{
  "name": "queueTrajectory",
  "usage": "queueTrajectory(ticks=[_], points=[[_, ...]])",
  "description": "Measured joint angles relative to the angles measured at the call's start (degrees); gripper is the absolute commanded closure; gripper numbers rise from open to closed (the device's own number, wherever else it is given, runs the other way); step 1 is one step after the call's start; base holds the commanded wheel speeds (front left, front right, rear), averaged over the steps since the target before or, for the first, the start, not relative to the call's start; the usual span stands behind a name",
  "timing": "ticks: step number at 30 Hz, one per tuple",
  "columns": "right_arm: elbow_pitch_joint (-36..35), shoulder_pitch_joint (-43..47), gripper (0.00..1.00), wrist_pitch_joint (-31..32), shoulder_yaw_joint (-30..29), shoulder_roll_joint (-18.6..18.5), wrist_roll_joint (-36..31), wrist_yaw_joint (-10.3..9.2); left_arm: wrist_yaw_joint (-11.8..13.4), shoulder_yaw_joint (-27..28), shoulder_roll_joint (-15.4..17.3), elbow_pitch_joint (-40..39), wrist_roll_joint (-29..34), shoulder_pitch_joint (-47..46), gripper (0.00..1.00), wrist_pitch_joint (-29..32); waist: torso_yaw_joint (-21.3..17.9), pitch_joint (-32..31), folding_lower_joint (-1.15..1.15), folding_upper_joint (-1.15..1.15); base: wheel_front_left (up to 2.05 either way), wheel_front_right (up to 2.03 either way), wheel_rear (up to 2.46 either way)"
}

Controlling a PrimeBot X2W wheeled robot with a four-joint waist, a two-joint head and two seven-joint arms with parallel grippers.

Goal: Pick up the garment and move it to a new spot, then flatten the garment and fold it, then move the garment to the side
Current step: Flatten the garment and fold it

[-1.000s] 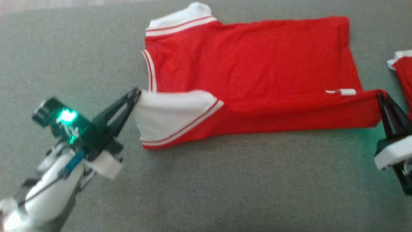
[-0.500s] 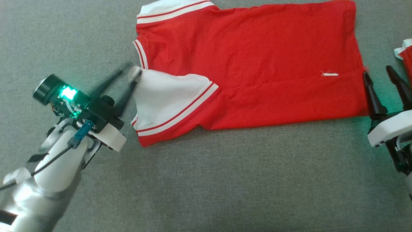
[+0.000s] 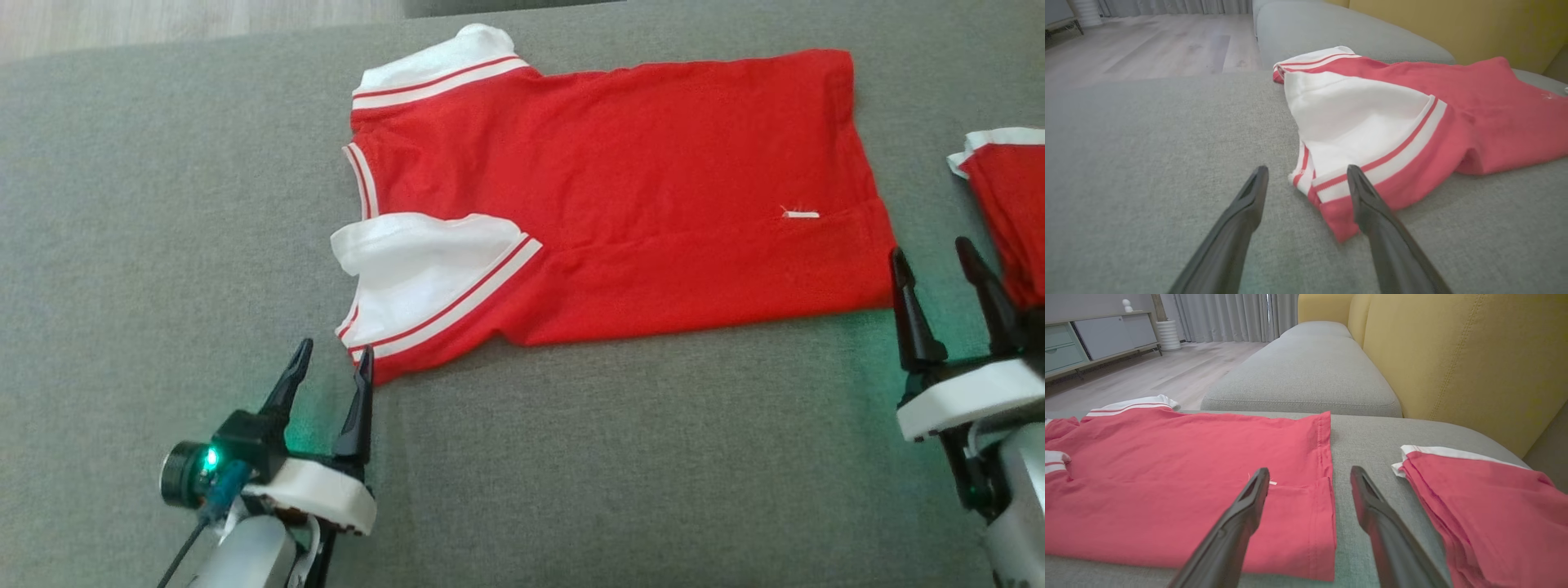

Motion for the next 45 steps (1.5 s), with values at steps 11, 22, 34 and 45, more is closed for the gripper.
queueTrajectory(ticks=[11, 22, 34, 45], points=[[-1.4, 0.5, 0.0, 0.0, -0.9, 1.0, -0.8, 0.0, -1.3, 0.4, -1.5, 5.7, -3.5, -1.0, 0.26, 6.7, -0.9, -0.5, 0.01, 0.0, 0.0, 0.0, 0.0], [8.4, 0.1, 0.0, 1.7, -3.8, 3.8, -0.9, 0.0, -4.6, -2.0, -0.5, 6.1, -3.3, -2.6, 1.0, 6.8, -0.4, -1.0, 0.02, 0.0, 0.0, 0.0, 0.0], [21.4, -8.2, 0.14, 6.5, -5.5, 6.2, -2.9, 0.0, -4.1, -2.5, 1.0, 3.9, -2.6, -2.8, 1.0, 6.4, 0.9, -0.2, 0.02, 0.0, 0.0, 0.0, 0.0], [26.5, -11.6, 1.0, 9.3, -4.2, 6.5, -1.3, 0.01, -3.5, -2.7, 1.7, 2.1, -2.4, -2.8, 1.0, 6.3, 1.1, -1.1, 0.02, 0.0, 0.0, 0.0, 0.0]])
